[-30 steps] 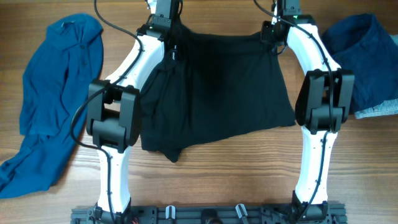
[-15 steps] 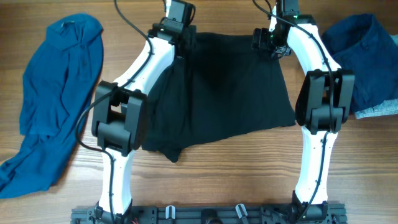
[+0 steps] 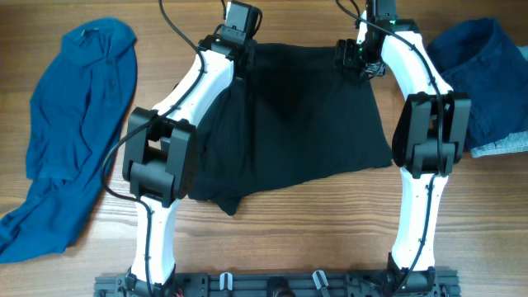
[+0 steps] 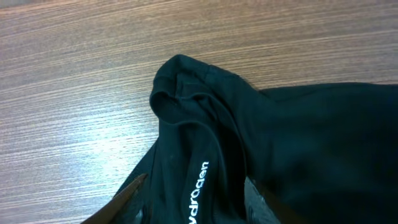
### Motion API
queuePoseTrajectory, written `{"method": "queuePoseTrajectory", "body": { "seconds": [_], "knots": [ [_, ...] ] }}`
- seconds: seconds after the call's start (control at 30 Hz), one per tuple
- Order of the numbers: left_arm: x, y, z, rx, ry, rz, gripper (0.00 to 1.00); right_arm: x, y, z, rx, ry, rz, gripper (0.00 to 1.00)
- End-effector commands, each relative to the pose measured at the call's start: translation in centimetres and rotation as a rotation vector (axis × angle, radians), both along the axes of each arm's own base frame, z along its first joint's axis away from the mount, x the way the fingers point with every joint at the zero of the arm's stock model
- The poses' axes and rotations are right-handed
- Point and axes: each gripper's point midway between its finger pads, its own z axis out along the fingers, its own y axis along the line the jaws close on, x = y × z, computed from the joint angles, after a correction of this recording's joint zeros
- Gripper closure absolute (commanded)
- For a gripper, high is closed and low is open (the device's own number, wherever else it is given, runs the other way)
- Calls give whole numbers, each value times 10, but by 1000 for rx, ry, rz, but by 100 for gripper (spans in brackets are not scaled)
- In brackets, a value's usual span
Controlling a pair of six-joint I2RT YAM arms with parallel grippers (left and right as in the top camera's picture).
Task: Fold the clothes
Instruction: 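Lay the stretched t-shirt flat on the table with both grippers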
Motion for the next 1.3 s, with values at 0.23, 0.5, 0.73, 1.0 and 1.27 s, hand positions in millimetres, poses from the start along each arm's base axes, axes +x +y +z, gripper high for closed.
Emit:
{"method": "queuePoseTrajectory", "body": {
  "seconds": [0.23,0.5,0.73,1.0,1.27],
  "knots": [
    [3,-4,-50,-1,60,-14,52,6,-5,26,2,-50,-19,12],
    [13,1,-41,20,3,16,94,6,-7,26,-9,-52,-20,12],
    [32,47,18,97,-152,160,96,6,-8,26,-13,-51,-22,13],
    [76,140,79,22,-391,333,96,6,-8,26,-14,-49,-19,13],
    [101,161,103,-138,-503,259,0,6,-8,26,-14,-50,-19,11]
  ]
}}
